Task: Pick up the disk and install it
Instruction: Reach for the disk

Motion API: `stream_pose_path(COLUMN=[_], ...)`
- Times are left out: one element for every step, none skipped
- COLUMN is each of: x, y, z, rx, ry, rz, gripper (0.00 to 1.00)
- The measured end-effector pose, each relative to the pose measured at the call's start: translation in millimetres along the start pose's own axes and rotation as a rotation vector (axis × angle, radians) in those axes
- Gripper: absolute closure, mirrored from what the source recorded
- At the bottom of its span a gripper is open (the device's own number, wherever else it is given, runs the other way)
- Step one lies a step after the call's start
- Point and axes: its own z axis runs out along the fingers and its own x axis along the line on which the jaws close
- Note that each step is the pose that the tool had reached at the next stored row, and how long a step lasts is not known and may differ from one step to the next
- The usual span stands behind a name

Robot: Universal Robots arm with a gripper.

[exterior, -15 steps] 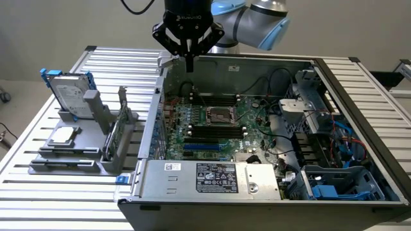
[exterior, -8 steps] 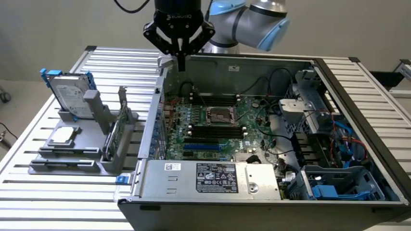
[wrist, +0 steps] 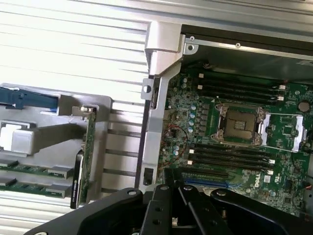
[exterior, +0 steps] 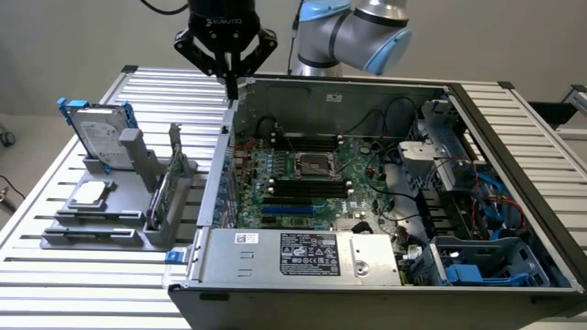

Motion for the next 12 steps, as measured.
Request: stream_pose_path(x=[4.4,8.9,13.7,18.0,22.4,26.9,31.4,35.7,40.5,45.0,49.4,53.8], y=[0.8,1.7,2.5,3.3,4.1,4.9,5.8,6.6,7.5,8.3,9.1,9.9], z=[0.0,0.1,0.1,0.1,0.2,0.3,0.3,0.3,0.4,0.4,0.5,0.5], rx=[-0.0001,-0.0002,-0.0003,-0.0005,-0.0007,-0.0007,-0.0009,-0.0010,-0.0011,-0.0013,-0.0014,-0.0015], ry=[0.0014,0.0029,0.0046,0.0061,0.0075,0.0091,0.0106,0.0121,0.0139,0.0154,0.0168,0.0176], rz=[0.000,0.000,0.000,0.000,0.000,0.000,0.000,0.001,0.001,0.001,0.001,0.001], gripper=[0.89,0.89,0.89,0.89,0.89,0.89,0.89,0.89,0.89,0.89,0.89,0.89])
